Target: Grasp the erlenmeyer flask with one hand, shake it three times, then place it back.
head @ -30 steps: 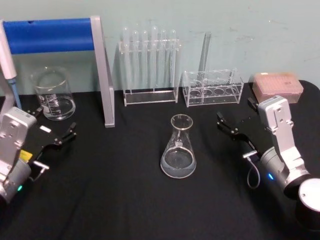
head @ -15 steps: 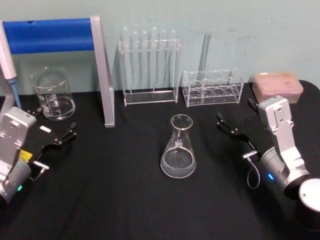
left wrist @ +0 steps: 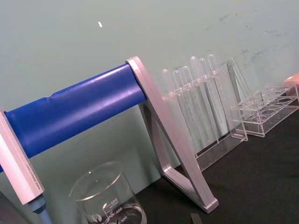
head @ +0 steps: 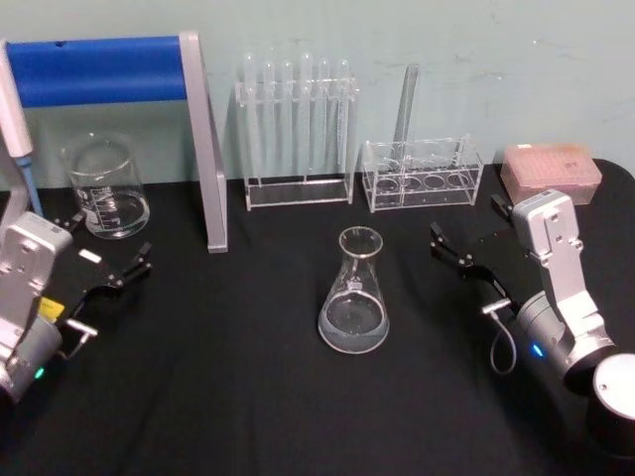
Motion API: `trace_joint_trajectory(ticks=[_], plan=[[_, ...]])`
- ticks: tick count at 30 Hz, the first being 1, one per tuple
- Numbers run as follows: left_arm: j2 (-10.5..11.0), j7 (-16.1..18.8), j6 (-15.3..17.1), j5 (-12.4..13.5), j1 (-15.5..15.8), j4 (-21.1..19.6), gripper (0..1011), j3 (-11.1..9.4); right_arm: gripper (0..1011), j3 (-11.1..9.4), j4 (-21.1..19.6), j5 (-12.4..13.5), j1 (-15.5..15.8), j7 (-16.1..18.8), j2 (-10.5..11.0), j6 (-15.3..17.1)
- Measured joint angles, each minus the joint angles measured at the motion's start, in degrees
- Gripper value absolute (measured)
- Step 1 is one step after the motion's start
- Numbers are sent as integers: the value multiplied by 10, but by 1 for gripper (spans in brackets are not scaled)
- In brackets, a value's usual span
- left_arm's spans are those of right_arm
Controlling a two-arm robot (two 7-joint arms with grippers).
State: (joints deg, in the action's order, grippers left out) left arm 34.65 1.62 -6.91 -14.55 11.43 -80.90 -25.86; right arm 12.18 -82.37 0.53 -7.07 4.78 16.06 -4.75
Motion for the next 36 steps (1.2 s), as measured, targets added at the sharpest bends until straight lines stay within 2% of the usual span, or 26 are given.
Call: trace_joint_trajectory(ticks=[36], plan=[[0,0,0,0,0,0,1001,0,1000,0,0,0,0,0,0,0]])
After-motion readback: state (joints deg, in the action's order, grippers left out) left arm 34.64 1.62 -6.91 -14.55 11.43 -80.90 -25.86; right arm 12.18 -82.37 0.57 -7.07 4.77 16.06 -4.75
